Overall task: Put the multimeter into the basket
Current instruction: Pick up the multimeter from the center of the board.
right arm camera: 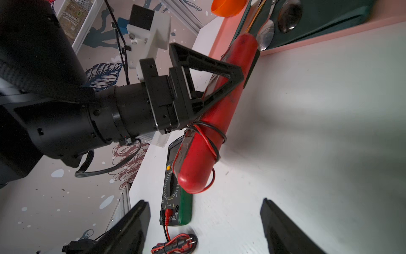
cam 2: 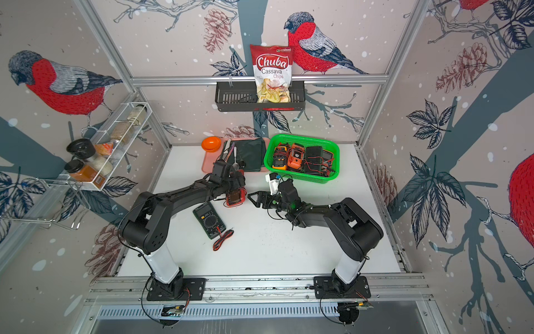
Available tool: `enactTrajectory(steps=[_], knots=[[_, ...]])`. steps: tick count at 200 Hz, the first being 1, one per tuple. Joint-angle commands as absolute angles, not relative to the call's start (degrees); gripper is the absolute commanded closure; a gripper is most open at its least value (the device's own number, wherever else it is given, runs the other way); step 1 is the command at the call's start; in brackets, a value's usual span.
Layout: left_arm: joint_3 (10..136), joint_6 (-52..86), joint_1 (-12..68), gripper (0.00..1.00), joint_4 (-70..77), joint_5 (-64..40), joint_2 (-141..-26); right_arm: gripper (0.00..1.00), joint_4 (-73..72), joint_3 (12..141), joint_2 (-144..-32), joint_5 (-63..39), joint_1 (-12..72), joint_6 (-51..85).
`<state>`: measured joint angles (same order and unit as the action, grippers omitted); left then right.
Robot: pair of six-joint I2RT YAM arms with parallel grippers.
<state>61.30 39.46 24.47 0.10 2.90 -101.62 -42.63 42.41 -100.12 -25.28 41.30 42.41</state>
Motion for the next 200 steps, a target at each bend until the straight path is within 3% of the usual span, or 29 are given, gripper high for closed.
enactTrajectory(steps=[1, 169, 184, 200], knots=[[60.86, 40.42, 24.7, 1.0, 4.22, 1.31, -100.66, 0.2, -46.96, 44.72, -103.01, -27.05, 42.33, 44.69], [59.84, 42.09, 26.01, 1.0, 7.81, -2.45, -99.89, 0.39, -45.2, 55.01, -115.63, -28.52, 43.59, 47.71], [59.68, 42.45, 26.1, 1.0, 8.14, -2.46, -99.83, 0.45, -45.4, 55.02, -115.95, -28.67, 43.76, 47.98], [59.57, 42.67, 26.09, 0.99, 8.17, -2.46, -99.83, 0.59, -45.41, 54.82, -115.85, -28.48, 43.75, 48.21]])
